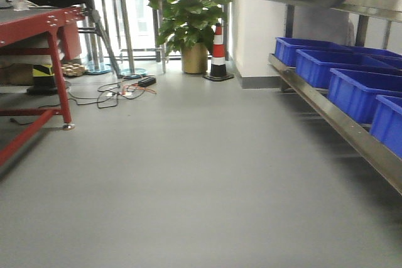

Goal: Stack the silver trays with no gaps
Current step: 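Drive the base away from the shelf holding the tray in both grippers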

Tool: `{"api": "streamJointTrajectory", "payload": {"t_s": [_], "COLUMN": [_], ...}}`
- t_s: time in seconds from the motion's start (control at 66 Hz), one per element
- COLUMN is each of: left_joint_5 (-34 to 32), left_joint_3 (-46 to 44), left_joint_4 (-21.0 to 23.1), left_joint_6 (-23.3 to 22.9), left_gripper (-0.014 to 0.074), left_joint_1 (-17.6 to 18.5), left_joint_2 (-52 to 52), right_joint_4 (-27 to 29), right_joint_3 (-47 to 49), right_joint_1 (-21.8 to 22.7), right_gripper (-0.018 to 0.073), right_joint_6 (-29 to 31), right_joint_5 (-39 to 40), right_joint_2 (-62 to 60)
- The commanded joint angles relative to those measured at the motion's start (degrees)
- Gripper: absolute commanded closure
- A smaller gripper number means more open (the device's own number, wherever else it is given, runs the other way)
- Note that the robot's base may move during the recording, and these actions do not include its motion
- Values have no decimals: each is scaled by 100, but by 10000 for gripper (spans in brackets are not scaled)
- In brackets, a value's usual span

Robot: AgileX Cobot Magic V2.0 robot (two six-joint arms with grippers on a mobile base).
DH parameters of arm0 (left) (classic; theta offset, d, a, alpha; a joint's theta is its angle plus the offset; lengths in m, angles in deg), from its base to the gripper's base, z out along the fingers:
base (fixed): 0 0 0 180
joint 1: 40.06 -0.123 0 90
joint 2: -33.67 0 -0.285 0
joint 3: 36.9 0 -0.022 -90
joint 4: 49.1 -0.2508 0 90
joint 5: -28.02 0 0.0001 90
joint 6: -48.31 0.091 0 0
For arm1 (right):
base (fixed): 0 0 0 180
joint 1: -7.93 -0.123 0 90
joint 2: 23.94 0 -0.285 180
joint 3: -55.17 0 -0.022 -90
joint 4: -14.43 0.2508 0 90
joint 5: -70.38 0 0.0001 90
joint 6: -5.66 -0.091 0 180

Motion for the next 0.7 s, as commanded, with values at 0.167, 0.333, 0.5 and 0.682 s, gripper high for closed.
{"api": "streamJointTrajectory", "payload": {"t_s": [0.167, 0.333, 0.5, 0.682], "left_joint_5": [-198, -198, -198, -198], "left_joint_3": [-23, -23, -23, -23], "left_joint_4": [-167, -167, -167, -167], "left_joint_6": [43, 43, 43, 43], "left_gripper": [613, 613, 613, 613], "left_joint_1": [66, 66, 66, 66], "left_joint_2": [-23, -23, -23, -23], "right_joint_4": [-154, -154, -154, -154], "right_joint_3": [51, 51, 51, 51], "right_joint_1": [-45, -45, -45, -45], "right_gripper": [574, 574, 574, 574], "right_joint_6": [52, 52, 52, 52], "right_joint_5": [271, 271, 271, 271], "right_joint_2": [-47, -47, -47, -47]}}
